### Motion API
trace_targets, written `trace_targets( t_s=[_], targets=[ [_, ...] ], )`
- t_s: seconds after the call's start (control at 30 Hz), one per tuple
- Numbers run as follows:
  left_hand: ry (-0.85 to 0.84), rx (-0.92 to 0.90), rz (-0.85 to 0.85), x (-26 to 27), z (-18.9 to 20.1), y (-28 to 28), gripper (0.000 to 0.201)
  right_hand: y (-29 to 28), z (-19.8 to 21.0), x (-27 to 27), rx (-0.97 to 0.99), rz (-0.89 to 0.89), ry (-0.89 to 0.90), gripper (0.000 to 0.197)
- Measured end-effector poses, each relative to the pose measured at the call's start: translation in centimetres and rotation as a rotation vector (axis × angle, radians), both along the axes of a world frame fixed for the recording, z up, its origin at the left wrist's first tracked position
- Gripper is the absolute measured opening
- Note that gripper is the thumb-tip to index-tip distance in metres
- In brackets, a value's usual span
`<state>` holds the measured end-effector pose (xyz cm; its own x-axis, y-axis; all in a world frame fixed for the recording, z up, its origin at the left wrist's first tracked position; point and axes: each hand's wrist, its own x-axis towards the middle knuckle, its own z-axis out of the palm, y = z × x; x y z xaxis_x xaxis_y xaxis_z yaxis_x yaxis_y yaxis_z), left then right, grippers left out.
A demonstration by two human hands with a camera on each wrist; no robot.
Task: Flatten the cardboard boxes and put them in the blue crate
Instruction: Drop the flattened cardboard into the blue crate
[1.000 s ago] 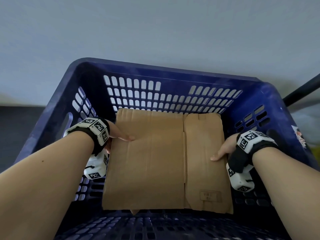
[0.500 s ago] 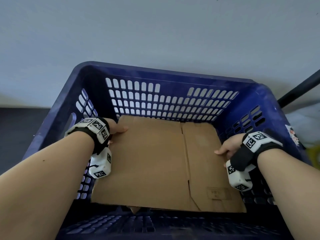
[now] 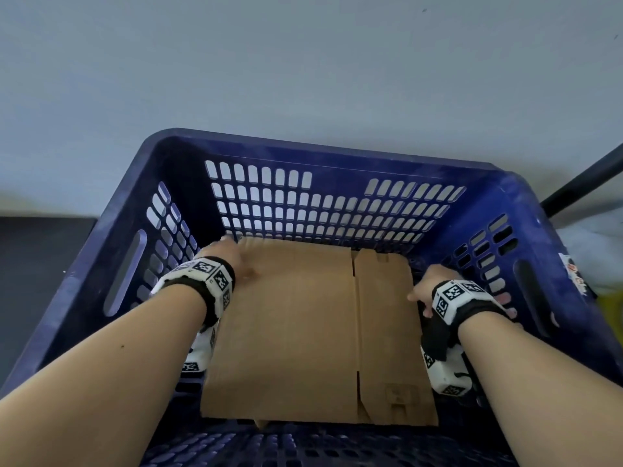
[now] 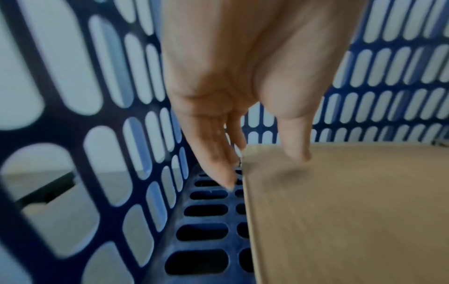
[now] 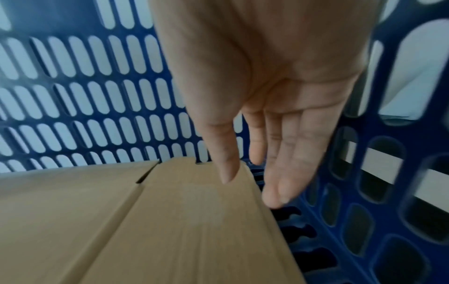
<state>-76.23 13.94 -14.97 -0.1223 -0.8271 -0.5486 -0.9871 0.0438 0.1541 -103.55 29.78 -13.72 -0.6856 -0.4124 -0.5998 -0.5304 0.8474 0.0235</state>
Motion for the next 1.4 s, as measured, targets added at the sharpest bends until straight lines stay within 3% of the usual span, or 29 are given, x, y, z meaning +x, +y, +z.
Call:
trace_targets(
  t_s=[0.1, 0.33, 0.7, 0.93, 1.2, 1.4],
  targets=[
    [0.012, -0.152, -0.115, -1.0, 0.4, -0.2, 0.07, -1.1, 0.5, 1.0, -0.081, 0.056, -0.014, 0.038],
    [0.183, -0.155, -0.289, -2.8, 2.8, 0.1, 0.045, -2.5, 2.3, 3.9, -0.298, 0.18, -0.027, 0.026],
    [0.375, -0.43, -0.442, -2.9, 11.8, 0.9, 0.043, -4.7, 10.8, 8.2, -0.608, 0.388, 0.147, 0.029],
    [0.501, -0.626, -0.474, -1.1, 17.4, 1.6, 0.041, -4.9, 16.4, 12.8, -0.723, 0.358, 0.204, 0.042],
    [0.483, -0.798, -0.441, 3.6, 22.0, 4.1, 0.045, -3.8, 21.0, 17.4, -0.754, 0.393, 0.235, 0.048],
    [0.446, -0.87, -0.378, 8.8, 24.3, 7.3, 0.044, -1.6, 23.1, 22.0, -0.893, 0.462, 0.224, 0.048]
  ],
)
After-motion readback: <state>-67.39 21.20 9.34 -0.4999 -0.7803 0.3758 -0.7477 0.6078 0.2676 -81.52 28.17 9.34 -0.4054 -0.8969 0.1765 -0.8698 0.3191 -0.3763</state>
